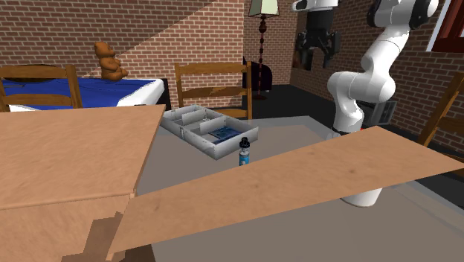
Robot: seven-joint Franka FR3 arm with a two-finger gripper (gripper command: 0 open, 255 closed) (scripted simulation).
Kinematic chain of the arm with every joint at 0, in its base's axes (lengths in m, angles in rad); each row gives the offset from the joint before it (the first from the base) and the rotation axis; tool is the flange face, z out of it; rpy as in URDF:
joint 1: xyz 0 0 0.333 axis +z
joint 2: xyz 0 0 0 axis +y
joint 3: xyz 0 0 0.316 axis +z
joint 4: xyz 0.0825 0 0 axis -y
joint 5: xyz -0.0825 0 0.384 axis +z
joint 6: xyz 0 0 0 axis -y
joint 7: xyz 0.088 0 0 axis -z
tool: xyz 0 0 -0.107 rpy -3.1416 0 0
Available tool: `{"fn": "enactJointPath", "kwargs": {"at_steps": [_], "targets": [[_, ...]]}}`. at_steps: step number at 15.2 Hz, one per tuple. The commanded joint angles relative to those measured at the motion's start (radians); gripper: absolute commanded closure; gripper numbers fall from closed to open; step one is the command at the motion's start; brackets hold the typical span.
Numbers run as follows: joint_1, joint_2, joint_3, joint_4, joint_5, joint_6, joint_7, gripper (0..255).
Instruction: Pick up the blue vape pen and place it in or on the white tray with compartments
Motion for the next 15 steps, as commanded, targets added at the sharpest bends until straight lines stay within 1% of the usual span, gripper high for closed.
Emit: {"fn": "enactJointPath", "kwargs": {"at_steps": [1,8,15], "targets": [[0.000,0.000,0.000,0.000,0.000,0.000,0.000,0],[0.022,0.228,0.045,0.087,0.041,0.163,0.059,0],[0.039,0.471,0.085,0.235,0.058,0.280,0.111,0]]}}
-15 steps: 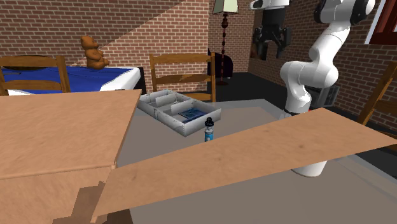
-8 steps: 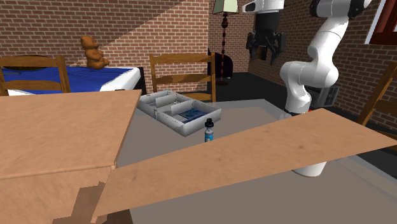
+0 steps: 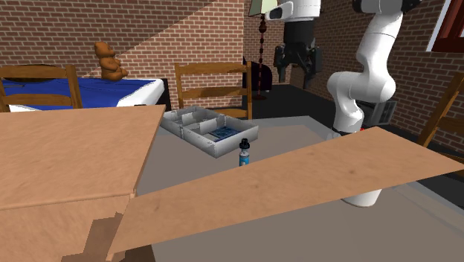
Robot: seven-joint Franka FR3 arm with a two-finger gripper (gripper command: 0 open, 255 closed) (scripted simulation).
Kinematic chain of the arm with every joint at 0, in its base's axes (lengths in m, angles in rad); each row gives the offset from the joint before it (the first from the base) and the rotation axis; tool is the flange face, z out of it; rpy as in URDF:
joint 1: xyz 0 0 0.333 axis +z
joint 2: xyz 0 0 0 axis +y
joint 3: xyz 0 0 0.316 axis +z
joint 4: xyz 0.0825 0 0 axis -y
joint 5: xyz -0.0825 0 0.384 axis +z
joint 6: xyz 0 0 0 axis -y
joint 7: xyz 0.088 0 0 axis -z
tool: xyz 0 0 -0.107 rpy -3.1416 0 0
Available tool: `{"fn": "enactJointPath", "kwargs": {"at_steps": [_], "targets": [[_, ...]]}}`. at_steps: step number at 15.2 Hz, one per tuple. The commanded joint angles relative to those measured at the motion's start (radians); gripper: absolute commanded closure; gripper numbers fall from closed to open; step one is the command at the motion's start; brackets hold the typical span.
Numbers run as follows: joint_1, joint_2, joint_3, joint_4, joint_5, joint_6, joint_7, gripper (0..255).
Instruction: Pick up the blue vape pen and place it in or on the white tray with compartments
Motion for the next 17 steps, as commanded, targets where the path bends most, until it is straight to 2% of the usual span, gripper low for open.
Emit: {"fn": "enactJointPath", "kwargs": {"at_steps": [1,10,17], "targets": [[0.006,0.067,0.012,0.042,0.003,0.033,0.017,0],[0.031,0.395,0.049,0.339,-0.013,0.092,0.082,0],[0.065,0.676,0.063,0.673,-0.043,0.062,0.126,0]]}}
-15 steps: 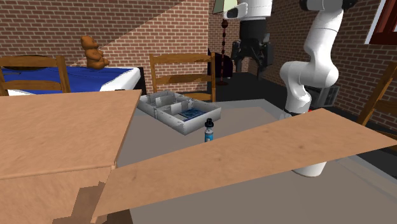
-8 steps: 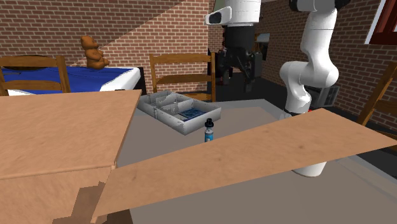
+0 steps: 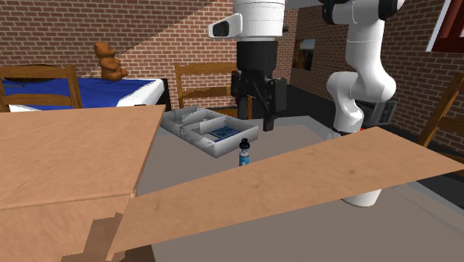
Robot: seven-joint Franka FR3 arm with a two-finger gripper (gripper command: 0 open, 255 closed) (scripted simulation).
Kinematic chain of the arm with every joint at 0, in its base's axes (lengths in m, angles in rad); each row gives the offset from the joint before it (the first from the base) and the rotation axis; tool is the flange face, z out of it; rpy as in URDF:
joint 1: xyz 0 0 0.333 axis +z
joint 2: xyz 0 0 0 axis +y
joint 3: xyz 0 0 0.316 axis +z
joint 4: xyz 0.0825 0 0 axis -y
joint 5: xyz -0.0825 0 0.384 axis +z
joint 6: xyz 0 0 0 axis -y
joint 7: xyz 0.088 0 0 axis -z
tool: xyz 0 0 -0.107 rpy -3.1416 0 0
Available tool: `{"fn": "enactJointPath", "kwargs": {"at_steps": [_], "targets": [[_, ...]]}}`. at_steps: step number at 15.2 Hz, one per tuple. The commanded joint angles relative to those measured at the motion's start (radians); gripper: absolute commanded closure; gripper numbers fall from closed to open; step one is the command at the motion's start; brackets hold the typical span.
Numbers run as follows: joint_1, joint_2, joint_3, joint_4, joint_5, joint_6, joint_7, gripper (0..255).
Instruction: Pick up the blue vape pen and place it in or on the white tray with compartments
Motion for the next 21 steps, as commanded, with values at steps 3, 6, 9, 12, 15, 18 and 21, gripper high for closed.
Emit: {"fn": "enactJointPath", "kwargs": {"at_steps": [3,6,9,12,15,18,21], "targets": [[0.020,0.139,0.002,0.185,-0.015,-0.036,0.016,0],[0.019,0.137,0.002,0.142,-0.015,0.005,0.017,0],[0.018,0.139,0.001,0.105,-0.015,0.045,0.018,0],[0.017,0.140,0.001,0.086,-0.016,0.065,0.018,0],[0.017,0.140,0.001,0.086,-0.016,0.065,0.018,0],[0.017,0.140,0.001,0.086,-0.016,0.065,0.018,0],[0.017,0.140,0.001,0.086,-0.016,0.065,0.018,255]]}}
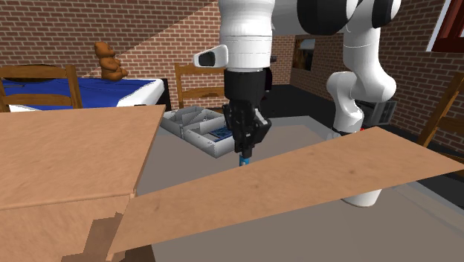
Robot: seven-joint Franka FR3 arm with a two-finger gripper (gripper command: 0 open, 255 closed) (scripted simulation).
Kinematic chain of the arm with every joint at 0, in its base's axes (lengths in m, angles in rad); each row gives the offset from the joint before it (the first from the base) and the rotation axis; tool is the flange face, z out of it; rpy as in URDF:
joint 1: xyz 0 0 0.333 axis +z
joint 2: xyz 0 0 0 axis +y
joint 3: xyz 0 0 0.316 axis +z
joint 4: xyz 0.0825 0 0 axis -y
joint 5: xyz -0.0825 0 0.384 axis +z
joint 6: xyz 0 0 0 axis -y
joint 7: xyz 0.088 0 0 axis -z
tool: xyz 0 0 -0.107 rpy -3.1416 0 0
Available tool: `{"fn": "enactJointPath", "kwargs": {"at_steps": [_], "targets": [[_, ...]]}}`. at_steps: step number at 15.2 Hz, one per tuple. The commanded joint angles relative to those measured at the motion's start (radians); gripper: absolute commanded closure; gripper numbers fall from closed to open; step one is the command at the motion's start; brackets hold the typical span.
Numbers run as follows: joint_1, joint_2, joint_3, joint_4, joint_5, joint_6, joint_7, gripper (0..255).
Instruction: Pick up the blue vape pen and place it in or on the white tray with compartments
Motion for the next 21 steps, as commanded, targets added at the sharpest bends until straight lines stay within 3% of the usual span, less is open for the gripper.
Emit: {"fn": "enactJointPath", "kwargs": {"at_steps": [1,7,21], "targets": [[0.000,0.000,0.000,0.000,0.000,0.000,0.000,255],[0.000,0.000,0.000,0.000,0.000,0.000,0.000,255],[0.006,0.007,0.002,0.199,0.000,-0.192,-0.003,255]]}}
